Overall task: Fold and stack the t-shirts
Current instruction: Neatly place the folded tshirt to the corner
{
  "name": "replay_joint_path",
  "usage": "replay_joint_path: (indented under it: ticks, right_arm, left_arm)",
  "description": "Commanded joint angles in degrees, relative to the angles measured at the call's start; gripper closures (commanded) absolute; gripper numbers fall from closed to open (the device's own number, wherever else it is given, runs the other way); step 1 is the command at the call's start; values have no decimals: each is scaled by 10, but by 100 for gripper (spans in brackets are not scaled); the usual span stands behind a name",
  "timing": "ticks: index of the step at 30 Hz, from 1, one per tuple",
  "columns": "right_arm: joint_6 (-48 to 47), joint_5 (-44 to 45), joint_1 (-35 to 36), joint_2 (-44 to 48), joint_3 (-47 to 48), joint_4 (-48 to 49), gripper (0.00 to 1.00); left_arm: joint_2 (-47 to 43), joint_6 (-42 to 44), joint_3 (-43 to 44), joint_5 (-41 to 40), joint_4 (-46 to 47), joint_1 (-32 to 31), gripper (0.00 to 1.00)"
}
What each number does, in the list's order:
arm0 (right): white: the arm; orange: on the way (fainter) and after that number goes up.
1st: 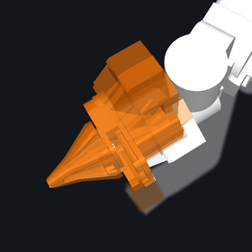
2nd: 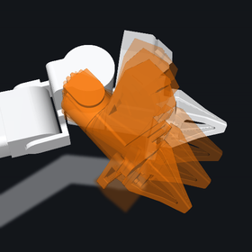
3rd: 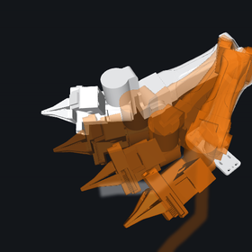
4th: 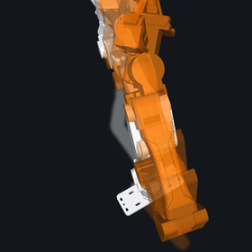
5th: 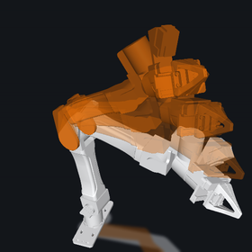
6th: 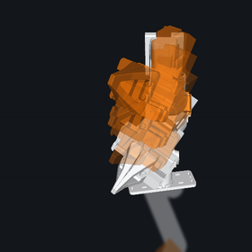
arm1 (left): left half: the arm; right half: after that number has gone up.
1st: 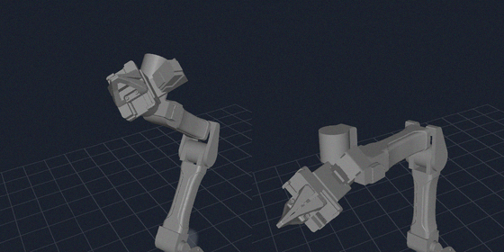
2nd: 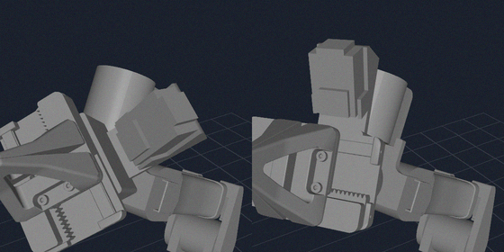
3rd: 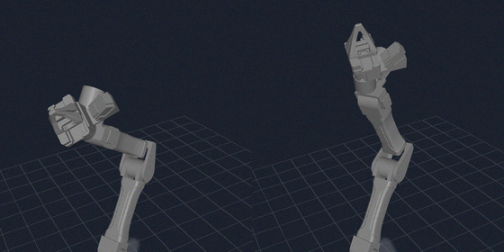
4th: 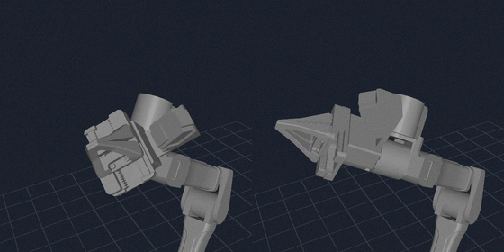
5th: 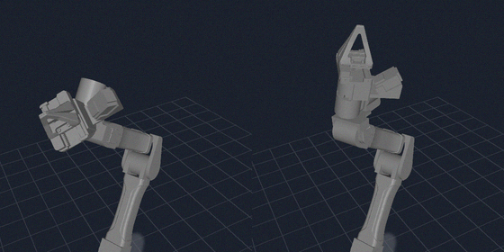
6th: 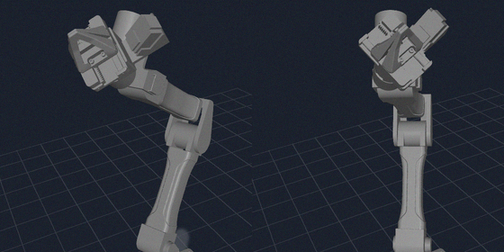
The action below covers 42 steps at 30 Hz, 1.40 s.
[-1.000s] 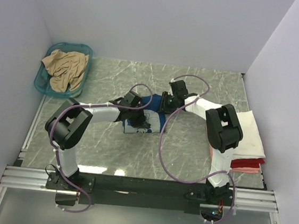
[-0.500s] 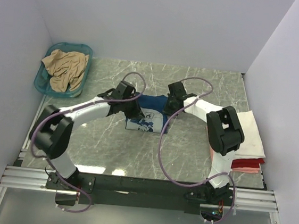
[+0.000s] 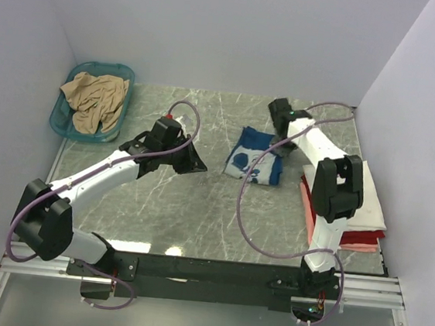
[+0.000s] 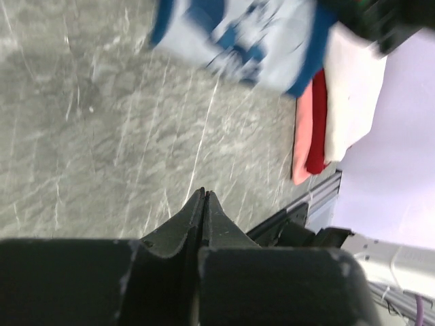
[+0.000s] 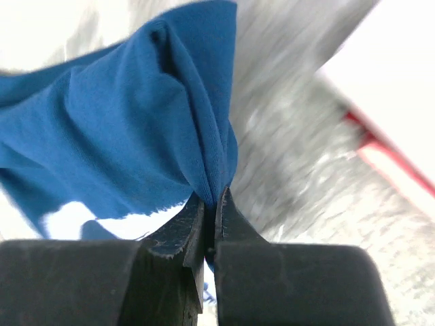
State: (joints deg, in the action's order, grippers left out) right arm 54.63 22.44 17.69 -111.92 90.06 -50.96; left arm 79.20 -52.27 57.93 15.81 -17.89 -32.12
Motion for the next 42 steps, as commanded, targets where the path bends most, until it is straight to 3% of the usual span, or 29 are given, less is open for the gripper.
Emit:
replay_joint_path:
  ticks: [1,13,42]
  right_arm:
    - [60,69,-51,-15,79,-127,100]
    - [73,72,-169,-1,221,-259,100]
    - [-44,68,-267,130,246,-256,100]
  left_arm:
    - [-24,18,-4,26,-5,-2,96]
    - [-33,32,9,54,-17,-2,96]
    - [0,52,34,68,-26,-2,95]
